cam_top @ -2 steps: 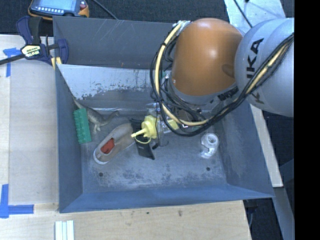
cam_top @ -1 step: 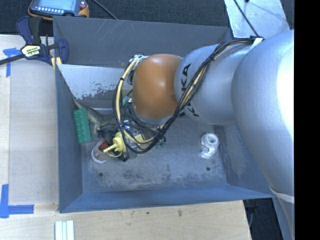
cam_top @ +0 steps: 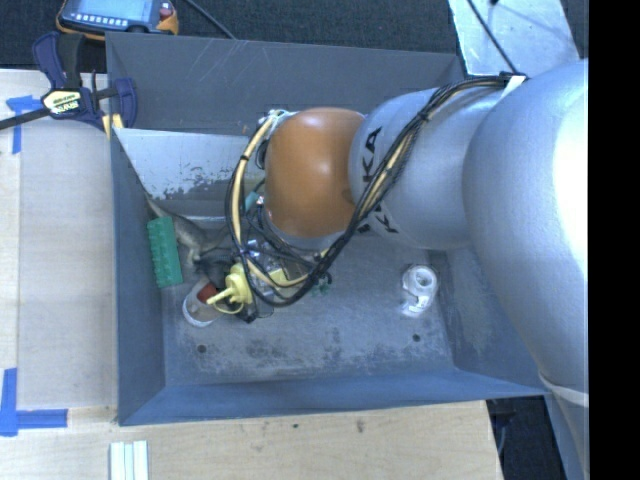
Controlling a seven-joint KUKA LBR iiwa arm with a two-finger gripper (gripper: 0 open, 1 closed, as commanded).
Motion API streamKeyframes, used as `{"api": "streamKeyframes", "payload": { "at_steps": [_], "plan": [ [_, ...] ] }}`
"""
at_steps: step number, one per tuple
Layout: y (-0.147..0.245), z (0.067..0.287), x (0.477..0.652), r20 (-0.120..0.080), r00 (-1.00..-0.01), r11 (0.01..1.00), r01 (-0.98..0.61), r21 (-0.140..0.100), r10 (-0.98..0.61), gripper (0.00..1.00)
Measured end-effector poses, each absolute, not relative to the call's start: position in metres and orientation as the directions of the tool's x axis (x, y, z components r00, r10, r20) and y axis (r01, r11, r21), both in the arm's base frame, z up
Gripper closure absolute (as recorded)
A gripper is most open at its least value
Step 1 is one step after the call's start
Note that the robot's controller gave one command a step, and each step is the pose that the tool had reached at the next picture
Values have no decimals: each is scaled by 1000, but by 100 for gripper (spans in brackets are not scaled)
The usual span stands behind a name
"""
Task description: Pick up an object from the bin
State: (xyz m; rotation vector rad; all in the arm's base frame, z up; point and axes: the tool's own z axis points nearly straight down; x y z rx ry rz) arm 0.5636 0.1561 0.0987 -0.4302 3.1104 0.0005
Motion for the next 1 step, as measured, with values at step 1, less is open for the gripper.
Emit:
{"api": "streamKeyframes", "payload": {
  "at_steps": [1],
  "plan": [
    [155,98,560,-6,-960,960,-281,-1,-281,100]
  ]
}}
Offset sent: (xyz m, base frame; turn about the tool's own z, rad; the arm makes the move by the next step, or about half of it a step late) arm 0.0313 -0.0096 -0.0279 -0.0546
